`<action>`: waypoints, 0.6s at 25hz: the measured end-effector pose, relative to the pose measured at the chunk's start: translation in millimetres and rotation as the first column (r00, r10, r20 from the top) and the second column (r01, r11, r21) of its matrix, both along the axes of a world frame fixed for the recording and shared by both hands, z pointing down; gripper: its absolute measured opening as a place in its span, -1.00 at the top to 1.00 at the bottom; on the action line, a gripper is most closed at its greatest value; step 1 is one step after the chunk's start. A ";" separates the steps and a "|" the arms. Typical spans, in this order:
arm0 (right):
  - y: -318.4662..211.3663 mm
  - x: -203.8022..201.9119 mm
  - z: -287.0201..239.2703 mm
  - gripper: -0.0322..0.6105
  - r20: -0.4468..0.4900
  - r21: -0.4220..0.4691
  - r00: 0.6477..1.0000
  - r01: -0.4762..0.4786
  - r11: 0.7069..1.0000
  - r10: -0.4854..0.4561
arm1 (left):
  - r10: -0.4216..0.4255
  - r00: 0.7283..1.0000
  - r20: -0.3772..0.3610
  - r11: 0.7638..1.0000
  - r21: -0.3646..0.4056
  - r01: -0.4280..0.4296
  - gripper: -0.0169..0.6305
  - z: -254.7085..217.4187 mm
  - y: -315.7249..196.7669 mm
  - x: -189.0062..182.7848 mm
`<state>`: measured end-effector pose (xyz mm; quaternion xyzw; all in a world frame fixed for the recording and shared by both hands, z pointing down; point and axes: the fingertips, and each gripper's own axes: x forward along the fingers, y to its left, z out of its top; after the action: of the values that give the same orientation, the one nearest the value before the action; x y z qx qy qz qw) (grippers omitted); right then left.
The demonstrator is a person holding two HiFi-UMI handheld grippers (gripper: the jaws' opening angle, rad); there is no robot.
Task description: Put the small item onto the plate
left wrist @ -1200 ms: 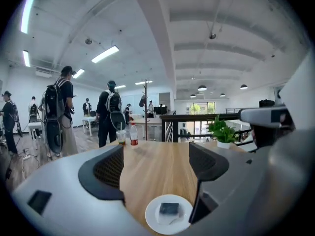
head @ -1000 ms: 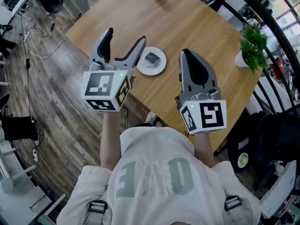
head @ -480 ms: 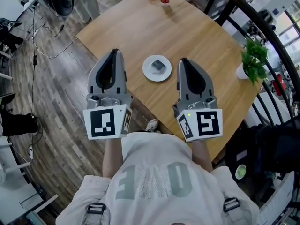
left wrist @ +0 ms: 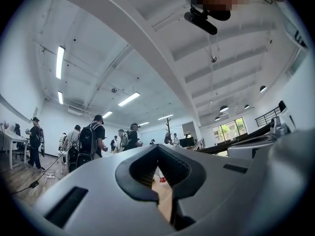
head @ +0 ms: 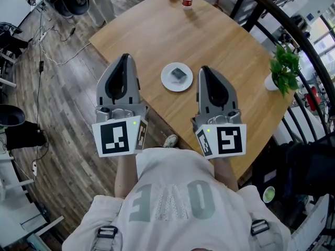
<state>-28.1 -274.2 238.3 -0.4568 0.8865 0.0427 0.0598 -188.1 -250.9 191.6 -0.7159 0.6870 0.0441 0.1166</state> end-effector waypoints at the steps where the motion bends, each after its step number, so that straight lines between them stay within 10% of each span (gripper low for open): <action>1: -0.8 0.5 0.4 0.83 -0.001 -0.001 1.000 -0.001 1.000 0.001 | 0.000 1.000 0.000 1.000 0.004 0.000 0.92 -0.8 -0.5 0.7; 15: -0.4 6.0 -0.6 0.83 0.012 0.006 1.000 -0.013 1.000 0.012 | 0.035 0.999 -0.003 0.999 -0.008 -0.035 0.92 4.4 -1.2 13.5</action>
<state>-22.1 -274.6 237.6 -0.4624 0.8831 0.0432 0.0662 -174.6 -252.1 196.1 -0.7281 0.6748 0.0446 0.1120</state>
